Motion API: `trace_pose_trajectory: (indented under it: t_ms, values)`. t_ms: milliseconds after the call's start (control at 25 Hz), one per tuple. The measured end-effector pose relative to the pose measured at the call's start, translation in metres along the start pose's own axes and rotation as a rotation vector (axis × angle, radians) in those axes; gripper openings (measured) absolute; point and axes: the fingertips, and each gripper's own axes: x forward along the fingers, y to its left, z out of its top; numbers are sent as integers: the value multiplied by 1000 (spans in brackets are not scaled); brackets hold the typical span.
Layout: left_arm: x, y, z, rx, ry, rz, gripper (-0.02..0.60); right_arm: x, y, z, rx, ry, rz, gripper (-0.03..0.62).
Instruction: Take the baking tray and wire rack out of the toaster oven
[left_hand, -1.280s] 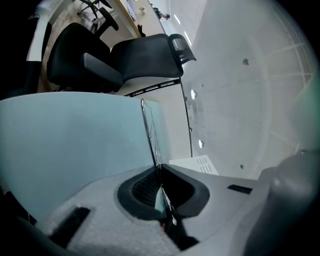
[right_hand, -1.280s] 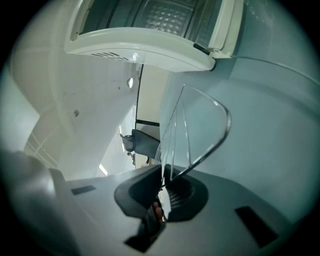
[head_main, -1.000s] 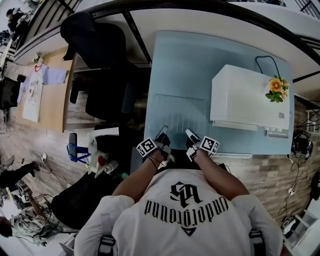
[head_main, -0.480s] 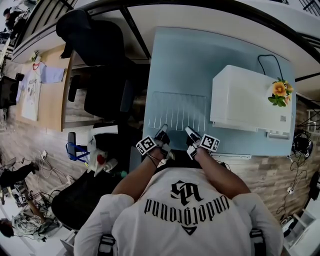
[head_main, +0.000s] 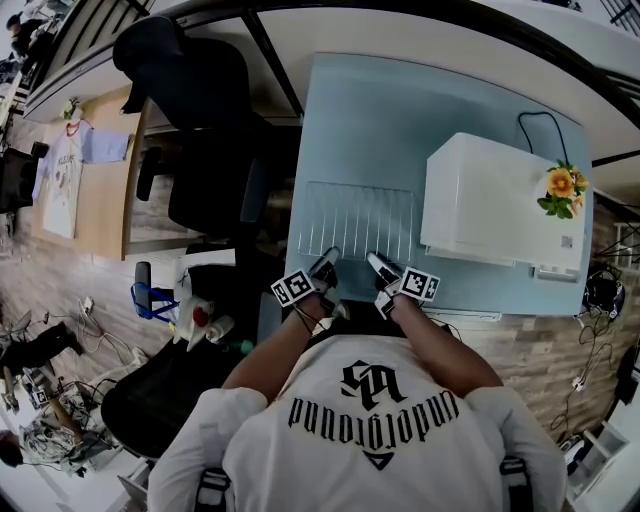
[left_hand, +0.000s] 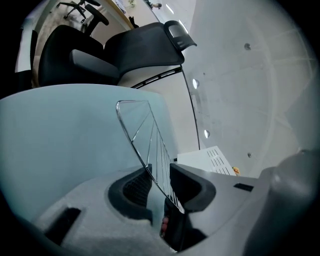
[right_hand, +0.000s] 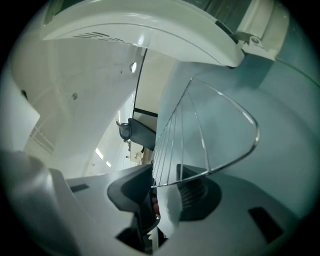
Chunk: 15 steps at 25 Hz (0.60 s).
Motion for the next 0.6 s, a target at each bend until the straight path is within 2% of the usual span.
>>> trace_pose_trajectory:
  t_ms: [160, 320, 600]
  values:
    - [0, -4, -8, 53, 51, 0, 189, 1, -1, -6, -68, 50, -35, 224]
    - [1, -7, -16, 160, 126, 17, 272, 2, -3, -16, -155, 119, -90, 288]
    - [-4, -2, -21, 339, 246, 85, 319, 0, -5, -32, -324, 238, -203, 343]
